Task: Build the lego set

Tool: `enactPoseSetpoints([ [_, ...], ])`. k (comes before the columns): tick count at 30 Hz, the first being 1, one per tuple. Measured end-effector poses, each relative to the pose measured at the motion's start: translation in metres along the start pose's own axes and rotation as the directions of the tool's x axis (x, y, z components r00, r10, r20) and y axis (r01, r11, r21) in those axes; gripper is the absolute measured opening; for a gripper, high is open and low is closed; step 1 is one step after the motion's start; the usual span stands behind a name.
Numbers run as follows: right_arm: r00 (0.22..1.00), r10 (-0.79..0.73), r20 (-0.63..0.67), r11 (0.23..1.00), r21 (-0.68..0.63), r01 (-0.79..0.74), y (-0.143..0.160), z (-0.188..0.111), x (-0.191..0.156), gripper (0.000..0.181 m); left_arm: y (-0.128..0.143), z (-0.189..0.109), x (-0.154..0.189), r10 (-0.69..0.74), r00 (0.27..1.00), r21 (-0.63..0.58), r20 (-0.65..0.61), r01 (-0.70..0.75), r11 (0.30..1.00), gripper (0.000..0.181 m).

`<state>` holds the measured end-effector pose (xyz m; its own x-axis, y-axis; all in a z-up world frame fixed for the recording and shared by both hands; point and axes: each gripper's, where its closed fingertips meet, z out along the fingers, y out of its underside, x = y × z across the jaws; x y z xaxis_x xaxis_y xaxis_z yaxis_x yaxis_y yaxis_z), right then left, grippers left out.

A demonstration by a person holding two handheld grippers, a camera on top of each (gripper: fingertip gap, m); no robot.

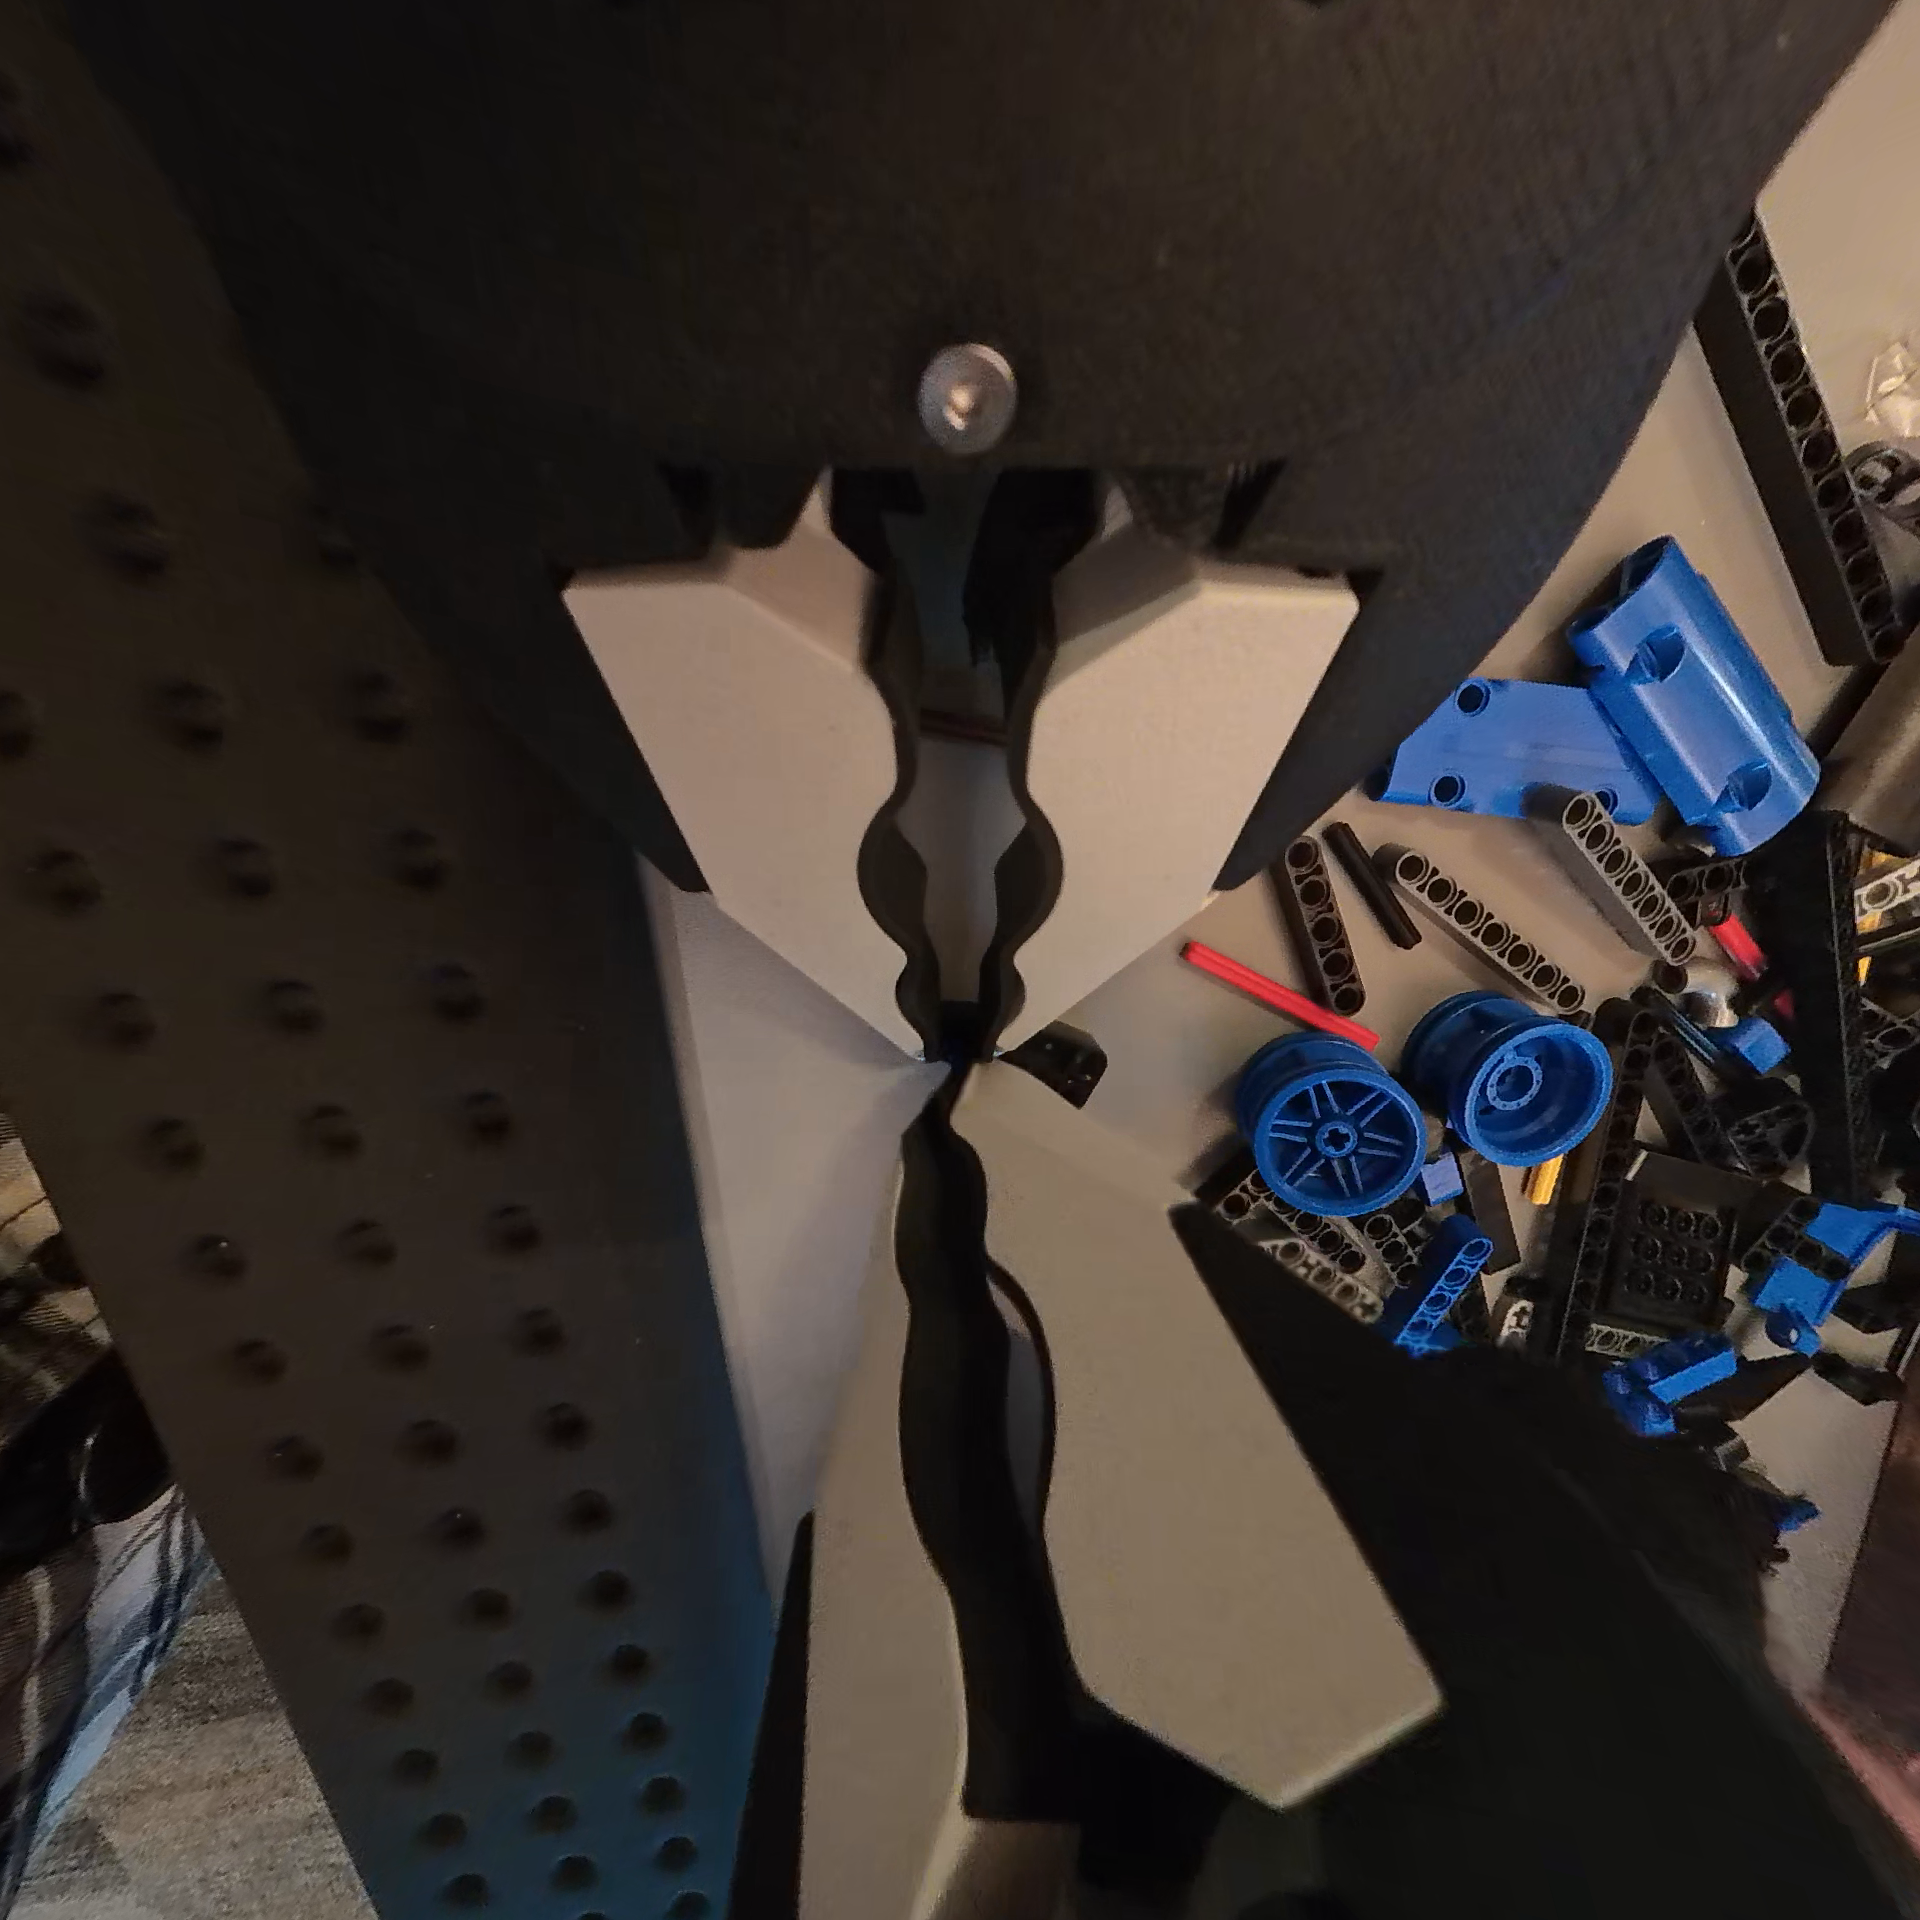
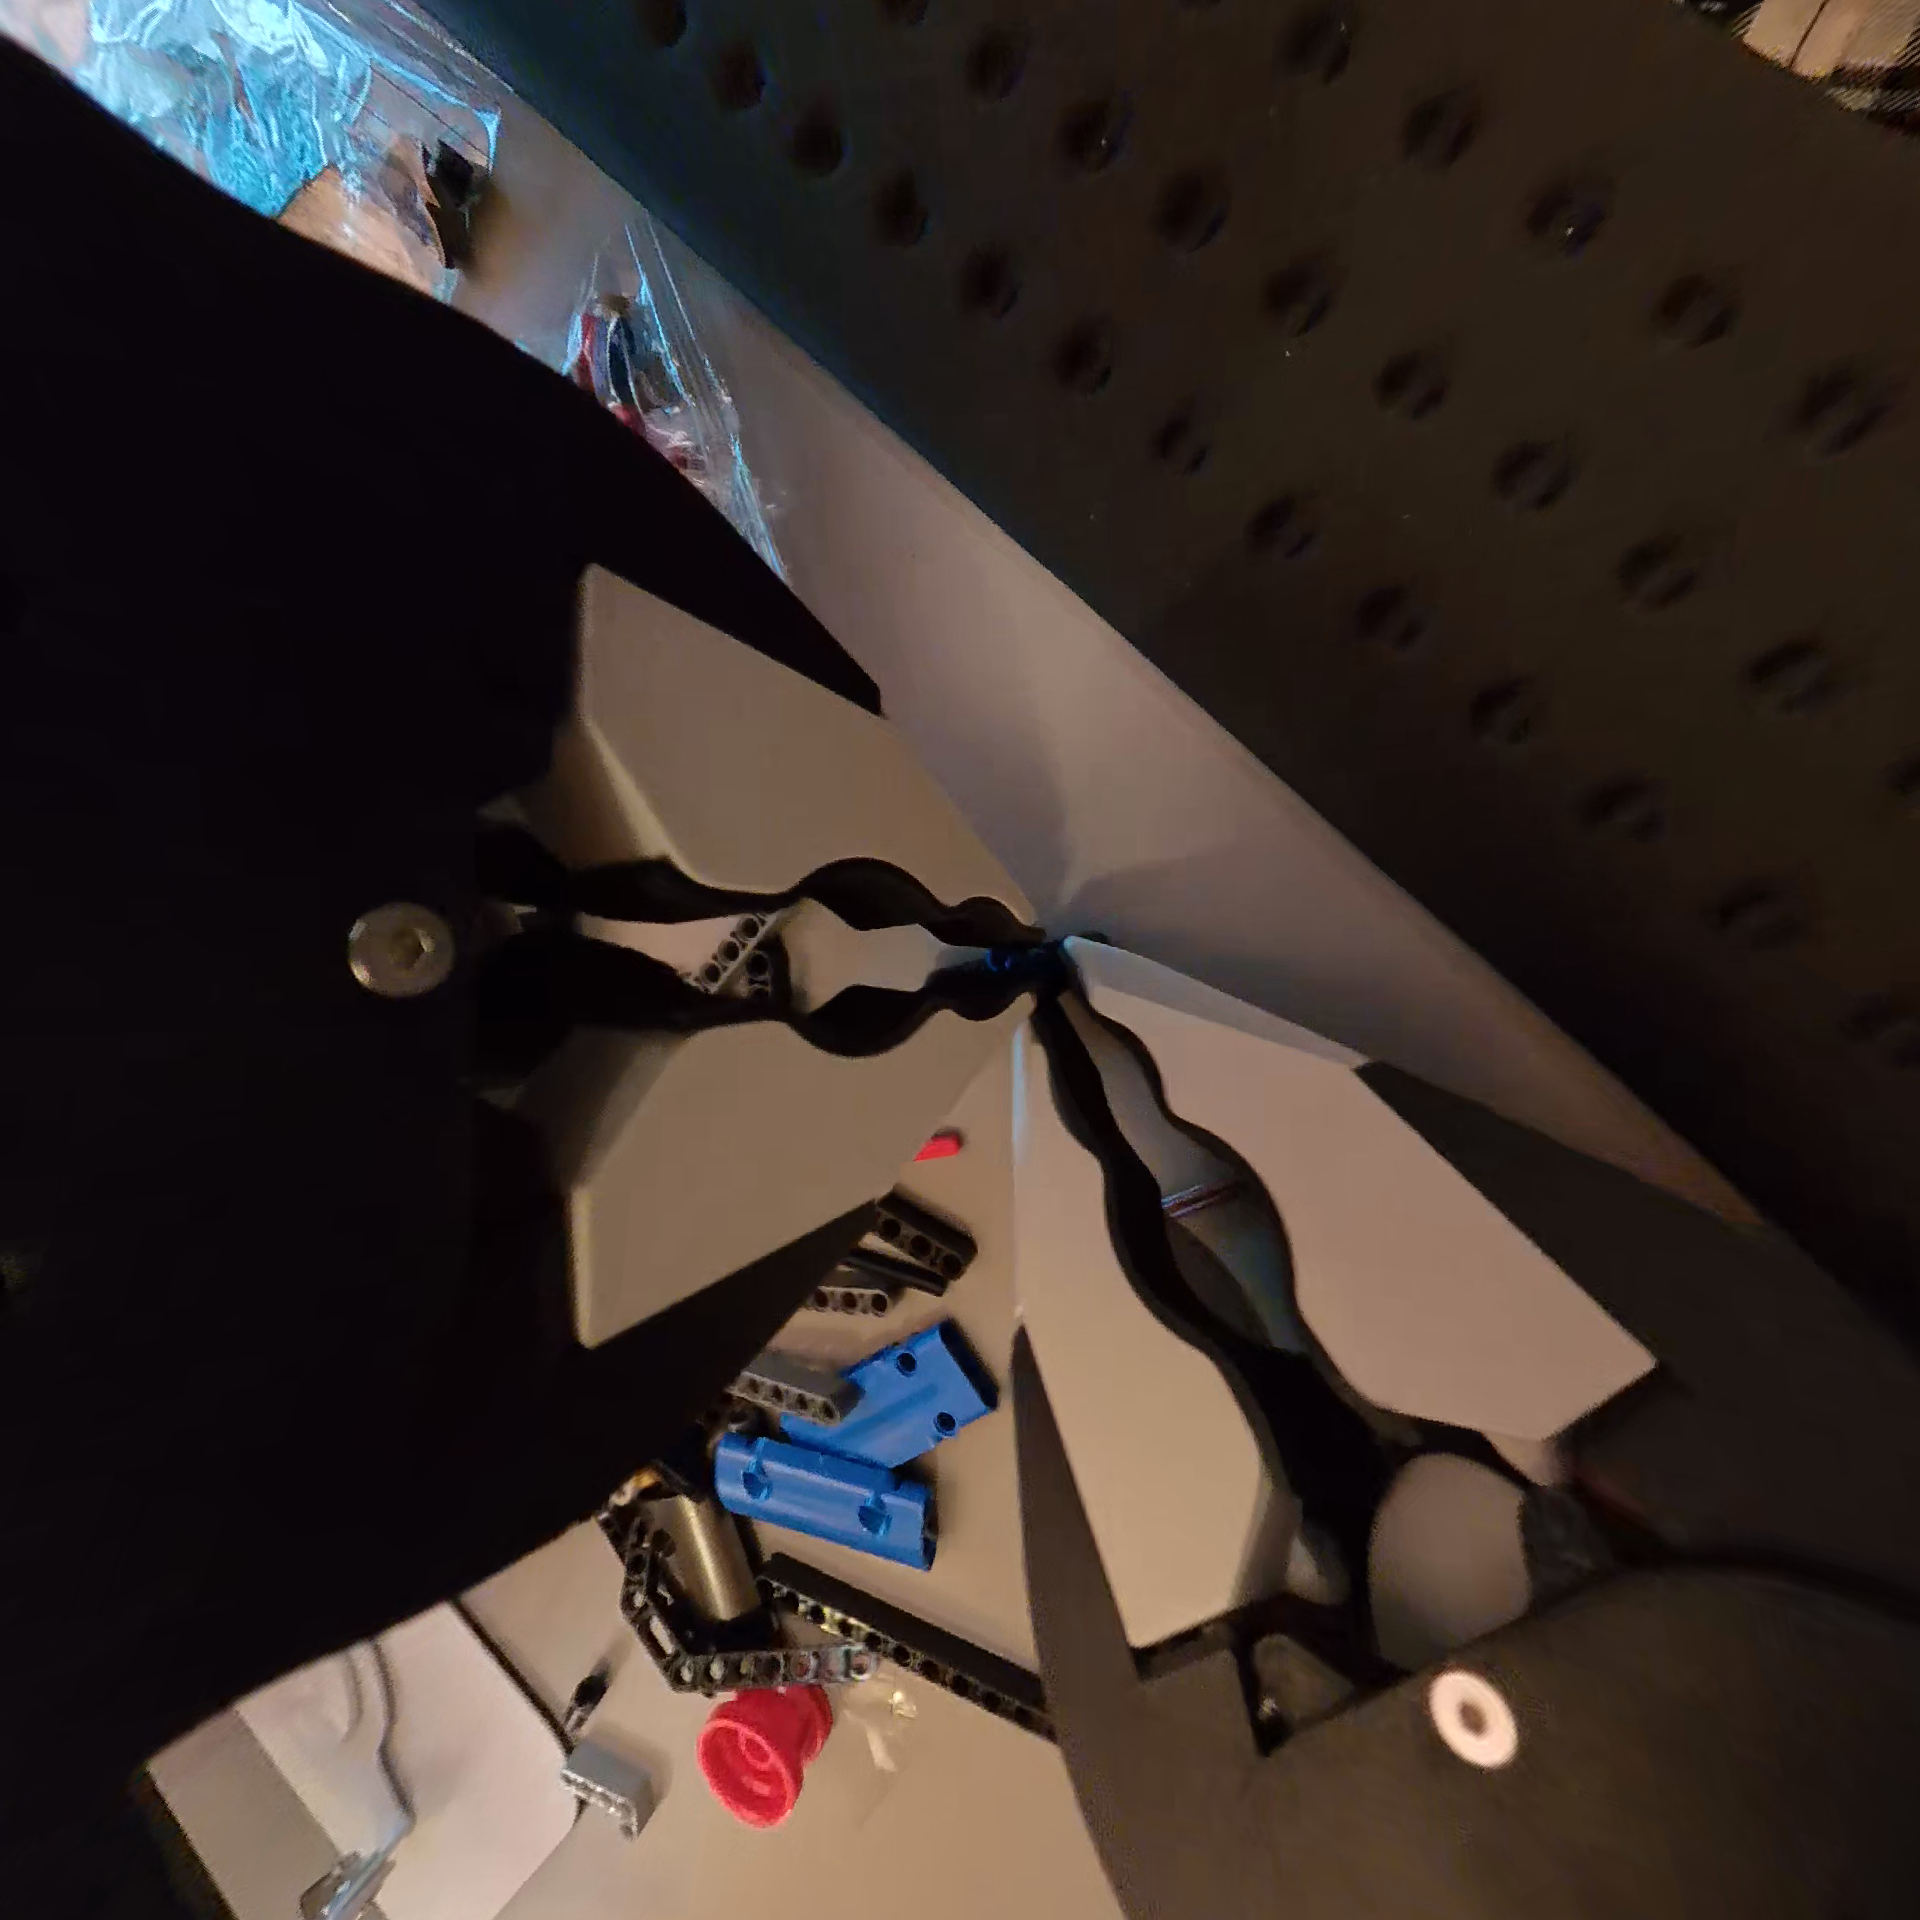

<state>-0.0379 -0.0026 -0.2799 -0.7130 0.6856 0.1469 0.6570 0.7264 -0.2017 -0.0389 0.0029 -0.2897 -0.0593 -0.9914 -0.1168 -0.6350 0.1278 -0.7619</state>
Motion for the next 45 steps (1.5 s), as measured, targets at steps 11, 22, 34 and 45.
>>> enactPoseSetpoints([
  [11, 0.998, 0.062, -0.018, 0.996, 0.069, -0.061, -0.002, 0.002, 0.001, 0.002, 0.000, 0.000, 0.000, 0.000, 1.000, 0.002, -0.006, 0.000, 1.000, 0.005],
  [22, 0.990, 0.140, -0.037, 0.987, 0.090, -0.136, 0.000, 0.002, 0.005, 0.002, 0.001, -0.001, -0.003, -0.026, 1.000, -0.002, 0.016, 0.026, 1.000, 0.006],
  [34, 0.991, 0.132, 0.011, 0.986, 0.102, -0.132, -0.003, 0.005, 0.006, 0.001, 0.002, -0.002, -0.003, -0.032, 0.999, 0.001, -0.003, 0.032, 0.999, 0.006],
  [45, 0.937, 0.347, -0.028, 0.888, 0.333, -0.319, -0.001, 0.001, 0.015, 0.003, 0.003, -0.008, -0.009, -0.043, 0.997, -0.005, 0.061, 0.044, 0.999, 0.010],
])
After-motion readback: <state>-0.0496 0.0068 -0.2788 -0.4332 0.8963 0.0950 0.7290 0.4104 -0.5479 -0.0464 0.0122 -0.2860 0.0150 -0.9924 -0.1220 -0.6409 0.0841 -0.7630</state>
